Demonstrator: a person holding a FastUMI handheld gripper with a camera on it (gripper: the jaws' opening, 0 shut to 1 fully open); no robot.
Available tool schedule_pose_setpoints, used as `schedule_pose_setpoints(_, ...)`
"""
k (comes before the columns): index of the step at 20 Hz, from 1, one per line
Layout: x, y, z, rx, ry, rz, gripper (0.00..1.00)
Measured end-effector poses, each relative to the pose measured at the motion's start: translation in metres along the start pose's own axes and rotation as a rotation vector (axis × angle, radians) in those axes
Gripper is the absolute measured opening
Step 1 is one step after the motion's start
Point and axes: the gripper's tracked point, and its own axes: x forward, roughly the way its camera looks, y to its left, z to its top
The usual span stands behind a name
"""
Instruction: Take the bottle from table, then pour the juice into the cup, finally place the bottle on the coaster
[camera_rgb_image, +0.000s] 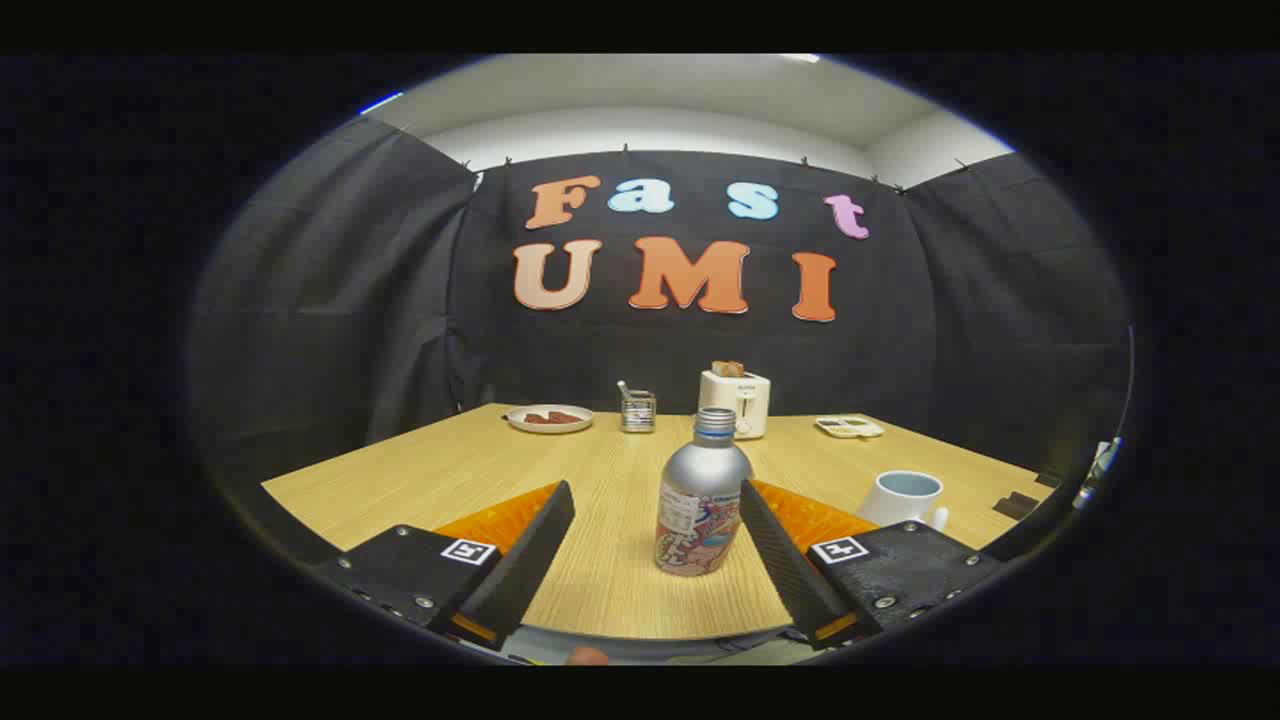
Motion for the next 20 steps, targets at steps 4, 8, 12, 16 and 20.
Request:
schedule_pose_setpoints(4, -0.004, 0.006, 0.005, -0.016, -0.018, 0.015, 0.98)
schedule_pose_setpoints(8, -0.004, 0.01, 0.001, 0.004, -0.006, 0.024, 0.98)
schedule_pose_setpoints(12, -0.004, 0.006, 0.0, -0.016, 0.002, 0.007, 0.98)
schedule_pose_setpoints(16, -0.001, -0.001, -0.007, -0.023, 0.024, -0.014, 0.98)
schedule_pose_setpoints(20, 0.004, -0.009, -0.017, -0.022, 0.051, -0.035, 0.98)
